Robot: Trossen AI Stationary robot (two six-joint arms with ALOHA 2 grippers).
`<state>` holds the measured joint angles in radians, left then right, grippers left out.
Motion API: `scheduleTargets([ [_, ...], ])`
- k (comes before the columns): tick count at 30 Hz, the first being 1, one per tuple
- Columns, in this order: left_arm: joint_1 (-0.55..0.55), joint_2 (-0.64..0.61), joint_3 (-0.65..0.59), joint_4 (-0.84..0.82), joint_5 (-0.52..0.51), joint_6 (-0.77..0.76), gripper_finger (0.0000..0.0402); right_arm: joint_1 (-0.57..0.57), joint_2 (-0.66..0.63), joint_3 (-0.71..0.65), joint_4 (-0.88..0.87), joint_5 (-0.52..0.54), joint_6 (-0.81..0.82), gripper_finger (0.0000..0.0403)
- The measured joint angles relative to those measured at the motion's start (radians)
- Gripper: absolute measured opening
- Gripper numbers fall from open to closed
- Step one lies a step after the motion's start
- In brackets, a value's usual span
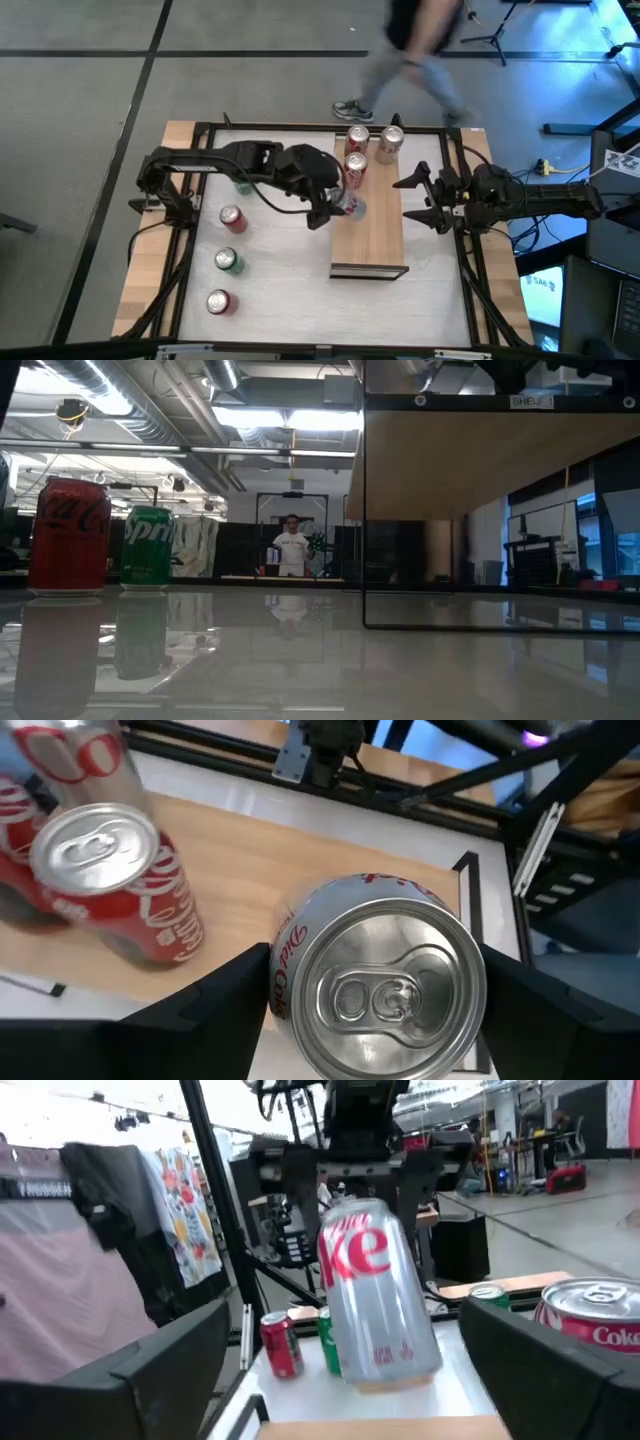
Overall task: Place canned beverage on shelf
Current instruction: Put the silver soda can on the shelf aligned with the other silver soda can
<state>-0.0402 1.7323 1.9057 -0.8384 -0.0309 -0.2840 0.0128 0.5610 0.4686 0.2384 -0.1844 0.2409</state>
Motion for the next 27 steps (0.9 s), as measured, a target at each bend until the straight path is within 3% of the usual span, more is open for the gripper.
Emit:
scheduleTargets([
  [8,0.000,0.036,0.000,0.048,0.034,0.070,0.0284,0.000,0.049,0.100,-0.021,-0.019,0.094,0.0386],
  [16,0.000,0.056,0.000,0.084,0.077,0.098,0.0284,0.000,0.197,0.310,-0.276,-0.019,0.080,0.0386],
  [20,-0.007,0.063,0.000,0.091,0.086,0.141,0.0284,0.000,0.292,0.405,-0.400,-0.082,0.055,0.0386],
  [27,-0.019,0.064,0.000,0.094,0.084,0.188,0.0284,0.000,0.415,0.496,-0.470,-0.175,0.026,0.0386],
])
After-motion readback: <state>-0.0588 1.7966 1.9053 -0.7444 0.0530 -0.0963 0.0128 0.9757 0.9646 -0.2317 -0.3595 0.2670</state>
